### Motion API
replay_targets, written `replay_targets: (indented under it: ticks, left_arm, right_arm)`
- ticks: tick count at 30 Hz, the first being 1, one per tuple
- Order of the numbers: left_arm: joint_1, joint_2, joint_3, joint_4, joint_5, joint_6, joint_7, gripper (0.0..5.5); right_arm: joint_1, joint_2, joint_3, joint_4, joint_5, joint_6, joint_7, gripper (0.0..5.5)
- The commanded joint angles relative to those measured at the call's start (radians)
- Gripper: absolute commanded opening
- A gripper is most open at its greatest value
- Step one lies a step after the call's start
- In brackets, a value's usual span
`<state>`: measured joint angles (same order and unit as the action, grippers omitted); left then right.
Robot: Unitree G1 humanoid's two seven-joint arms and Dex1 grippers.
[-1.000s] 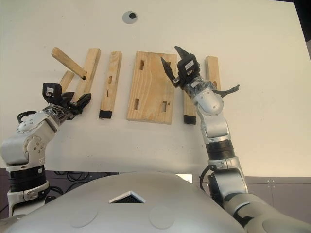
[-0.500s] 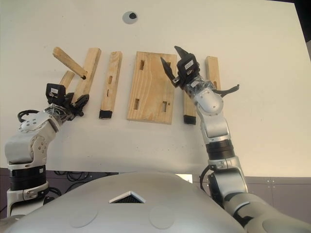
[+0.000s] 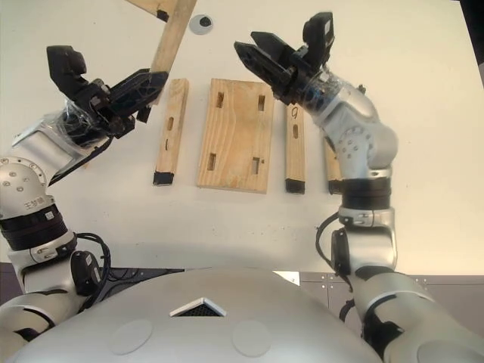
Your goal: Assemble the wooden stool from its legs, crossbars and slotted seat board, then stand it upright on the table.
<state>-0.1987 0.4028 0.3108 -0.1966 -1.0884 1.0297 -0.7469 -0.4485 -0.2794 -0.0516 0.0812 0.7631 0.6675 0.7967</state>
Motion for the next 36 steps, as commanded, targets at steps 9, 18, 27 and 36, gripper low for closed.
replay_targets:
  ticks: [9,18,27,36]
  left_arm:
    - [-0.024,-0.034,-0.106,0.063,-0.036,-0.044,-0.153,1.99]
    - [-0.028,-0.04,-0.12,0.099,-0.023,-0.064,-0.164,1.99]
    - [-0.022,-0.034,-0.132,0.077,-0.02,-0.05,-0.18,1.99]
    - [-0.007,-0.011,-0.173,0.056,-0.006,-0.051,-0.214,1.99]
  right_arm:
    - [-0.089,0.072,-0.154,0.029,0.375,0.447,-0.136,3.79]
    - [-0.105,0.089,-0.165,-0.011,0.435,0.484,-0.169,3.79]
    - [-0.13,0.093,-0.158,0.011,0.403,0.48,-0.171,3.79]
    - [-0.157,0.102,-0.136,0.065,0.381,0.497,-0.161,3.49]
